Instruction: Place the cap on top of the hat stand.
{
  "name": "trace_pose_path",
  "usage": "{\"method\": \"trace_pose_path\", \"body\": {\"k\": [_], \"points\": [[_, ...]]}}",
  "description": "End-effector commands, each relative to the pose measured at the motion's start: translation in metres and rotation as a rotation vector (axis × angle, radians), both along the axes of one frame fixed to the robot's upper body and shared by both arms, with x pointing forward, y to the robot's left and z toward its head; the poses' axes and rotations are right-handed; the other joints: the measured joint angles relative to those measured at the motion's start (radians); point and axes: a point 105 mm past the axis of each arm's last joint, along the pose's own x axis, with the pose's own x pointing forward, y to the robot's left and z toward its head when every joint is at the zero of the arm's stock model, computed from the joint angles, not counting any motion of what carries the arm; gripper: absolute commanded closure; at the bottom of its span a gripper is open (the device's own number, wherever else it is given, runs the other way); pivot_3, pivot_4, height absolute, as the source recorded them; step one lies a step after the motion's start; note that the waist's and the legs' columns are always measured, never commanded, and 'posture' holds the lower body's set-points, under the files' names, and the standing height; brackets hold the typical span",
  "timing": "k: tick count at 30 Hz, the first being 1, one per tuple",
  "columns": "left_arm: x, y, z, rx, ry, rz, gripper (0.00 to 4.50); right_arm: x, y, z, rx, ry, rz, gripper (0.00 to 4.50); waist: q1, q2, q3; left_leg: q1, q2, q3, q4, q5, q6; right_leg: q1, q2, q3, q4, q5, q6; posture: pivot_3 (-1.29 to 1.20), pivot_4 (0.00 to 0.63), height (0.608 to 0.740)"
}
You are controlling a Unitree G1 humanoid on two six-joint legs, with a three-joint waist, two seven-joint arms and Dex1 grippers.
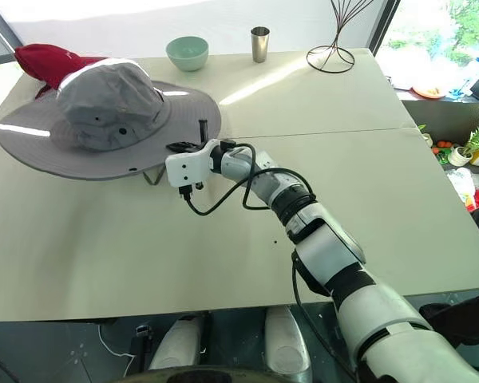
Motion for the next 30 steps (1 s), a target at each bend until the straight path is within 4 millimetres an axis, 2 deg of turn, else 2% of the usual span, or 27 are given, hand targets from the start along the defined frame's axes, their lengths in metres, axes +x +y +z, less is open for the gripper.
{"method": "trace_pose_path", "body": {"k": [1,4,7,10,15,19,23,26,28,30], "points": [[-0.004,0.002,0.012,0.029,-0.047,0.015,0.0,-0.006,0.01,0.009,0.038,-0.017,0.029,4.49,-0.001,0.0,0.0,0.0,0.0,0.0,0.0,0.0,0.0,0.0,0.0,0.0,0.0,0.0,0.0,0.0,0.15,0.74],[-0.004,0.003,0.012,0.033,-0.043,0.018,0.0,-0.005,0.01,0.01,0.043,-0.015,0.024,4.49,-0.002,0.0,0.0,0.0,0.0,0.0,0.0,0.0,0.0,0.0,0.0,0.0,0.0,0.0,0.0,0.0,0.15,0.74],[-0.003,0.004,0.01,0.034,-0.039,0.02,0.0,-0.003,0.008,0.014,0.021,-0.073,0.012,3.53,-0.002,0.0,0.0,0.0,0.0,0.0,0.0,0.0,0.0,0.0,0.0,0.0,0.0,0.0,0.0,0.0,0.15,0.74],[-0.003,0.004,0.004,0.049,-0.017,0.021,0.0,-0.003,0.006,0.021,-0.032,-0.203,0.023,2.02,-0.002,0.0,0.0,0.0,0.0,0.0,0.0,0.0,0.0,0.0,0.0,0.0,0.0,0.0,0.0,0.0,0.15,0.74],[-0.001,0.009,-0.008,0.075,0.019,0.051,0.0,-0.015,-0.024,0.022,-0.144,-0.32,0.093,2.02,0.004,0.0,0.0,0.0,0.0,0.0,0.0,0.0,0.0,0.0,0.0,0.0,0.0,0.0,0.0,0.0,0.15,0.74],[-0.002,0.021,-0.02,0.101,0.056,0.091,0.0,-0.031,-0.067,0.019,-0.208,-0.323,0.115,2.02,0.01,-0.001,0.0,0.0,0.0,0.0,0.0,0.0,0.0,0.0,0.0,0.0,-0.001,0.0,0.0,0.0,0.15,0.74],[-0.005,0.024,-0.021,0.103,0.054,0.092,0.0,-0.047,-0.106,0.024,-0.17,-0.15,0.073,2.02,0.011,-0.001,0.0,0.0,0.0,0.0,0.0,0.0,0.0,0.002,0.0,0.0,-0.001,0.0,0.0,0.0,0.15,0.74],[-0.008,0.028,-0.023,0.122,0.058,0.099,0.0,-0.064,-0.144,0.04,-0.077,0.201,0.037,2.02,0.01,-0.001,0.0,0.001,0.001,0.0,0.0,0.0,0.0,0.003,0.0,0.0,-0.001,0.0,0.0,0.0,0.15,0.74],[-0.009,0.031,-0.022,0.126,0.058,0.103,0.0,-0.074,-0.169,0.061,0.0,0.456,0.034,2.02,0.012,0.0,0.001,0.001,0.001,0.001,0.001,0.0,0.001,0.004,0.0,0.0,-0.002,0.0,0.0,0.0,0.15,0.74],[-0.01,0.034,-0.021,0.13,0.054,0.108,0.0,-0.074,-0.193,0.089,0.116,0.658,0.023,2.02,0.012,0.0,0.001,0.003,0.001,0.0,0.001,0.0,0.001,0.007,0.0,-0.001,-0.002,0.0,0.0,0.0,0.15,0.74]]}}
